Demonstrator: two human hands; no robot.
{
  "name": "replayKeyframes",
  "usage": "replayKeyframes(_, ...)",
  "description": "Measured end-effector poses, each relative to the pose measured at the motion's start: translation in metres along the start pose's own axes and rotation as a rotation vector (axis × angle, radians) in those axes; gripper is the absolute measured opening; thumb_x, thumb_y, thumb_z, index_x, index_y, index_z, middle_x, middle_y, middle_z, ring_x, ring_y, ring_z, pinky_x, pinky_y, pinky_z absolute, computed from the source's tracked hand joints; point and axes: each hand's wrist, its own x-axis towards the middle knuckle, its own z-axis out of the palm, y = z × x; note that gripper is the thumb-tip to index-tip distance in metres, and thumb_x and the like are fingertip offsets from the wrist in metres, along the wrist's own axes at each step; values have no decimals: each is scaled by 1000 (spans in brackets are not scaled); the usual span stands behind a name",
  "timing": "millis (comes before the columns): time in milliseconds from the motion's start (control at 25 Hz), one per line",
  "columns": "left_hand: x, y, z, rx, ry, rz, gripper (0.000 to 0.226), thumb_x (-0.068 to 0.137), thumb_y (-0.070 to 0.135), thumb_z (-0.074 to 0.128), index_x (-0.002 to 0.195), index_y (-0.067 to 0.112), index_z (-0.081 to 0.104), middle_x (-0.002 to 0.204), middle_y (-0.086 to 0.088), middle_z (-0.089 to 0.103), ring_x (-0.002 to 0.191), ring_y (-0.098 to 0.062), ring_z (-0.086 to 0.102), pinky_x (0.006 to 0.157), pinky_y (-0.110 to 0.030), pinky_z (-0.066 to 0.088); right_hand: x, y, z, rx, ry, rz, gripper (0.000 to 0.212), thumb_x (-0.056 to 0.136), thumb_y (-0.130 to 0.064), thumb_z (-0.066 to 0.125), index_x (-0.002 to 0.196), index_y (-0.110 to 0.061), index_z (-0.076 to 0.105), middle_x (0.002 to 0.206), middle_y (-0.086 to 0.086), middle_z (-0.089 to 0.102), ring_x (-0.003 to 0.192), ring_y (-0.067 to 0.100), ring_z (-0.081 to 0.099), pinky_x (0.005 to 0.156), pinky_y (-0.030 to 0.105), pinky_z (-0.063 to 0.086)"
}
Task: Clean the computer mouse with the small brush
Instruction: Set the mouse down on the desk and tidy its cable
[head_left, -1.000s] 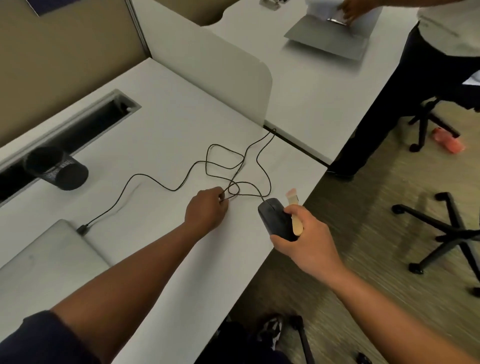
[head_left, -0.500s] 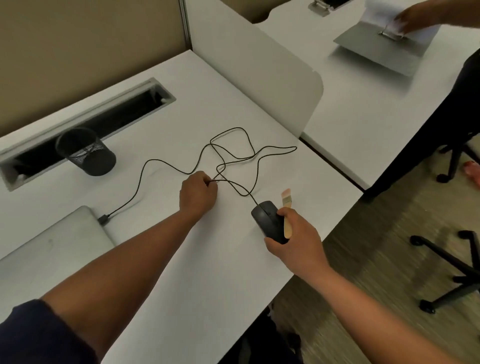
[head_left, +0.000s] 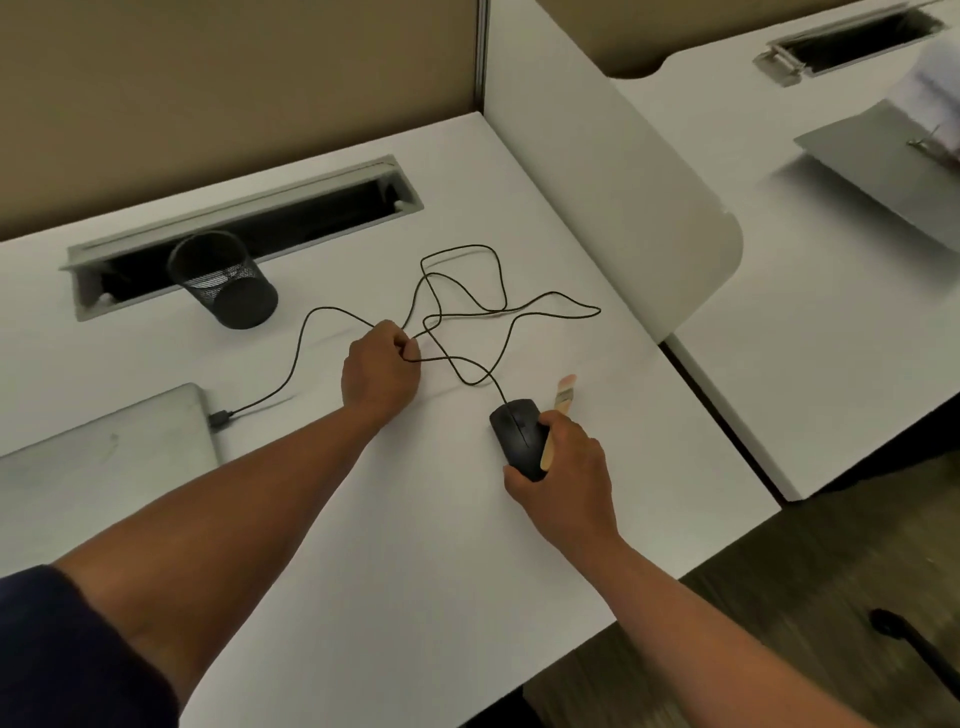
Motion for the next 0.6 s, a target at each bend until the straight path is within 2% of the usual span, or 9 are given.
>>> replayKeyframes(200,-10,-2,5,98,-37,67,15,105,24,61,95,14,64,86,1,67,82,-30,61,69,-35,42,13,2,0,-19,-29,-24,69,75,-33,84,136,-19,55,123,0,63,106,25,56,81,31,46)
replayKeyframes(280,-14,-3,5,110,-57,85,14,105,25,61,99,13,65,88,-3,70,83,-33,62,68,-36,46,15,4,-1,-26,-38,-32,70,75,-34,83,136,-19,54,123,0,64,106,26,57,81,32,48)
replayKeyframes(480,-19,-3,2,189,-131,147,15,102,20,61,110,10,69,100,-7,70,89,-31,61,70,-35,42,19,7,-4,-10,-69,-44,72,75,-36,86,137,-17,54,126,2,63,107,28,58,84,37,50)
replayKeyframes(600,-20,-5,0,220,-206,158,24,102,23,64,121,8,67,110,-11,65,101,-33,62,78,-36,44,18,9,-7,24,-68,-76,69,79,-42,85,136,-18,55,121,-5,60,107,24,53,86,36,48)
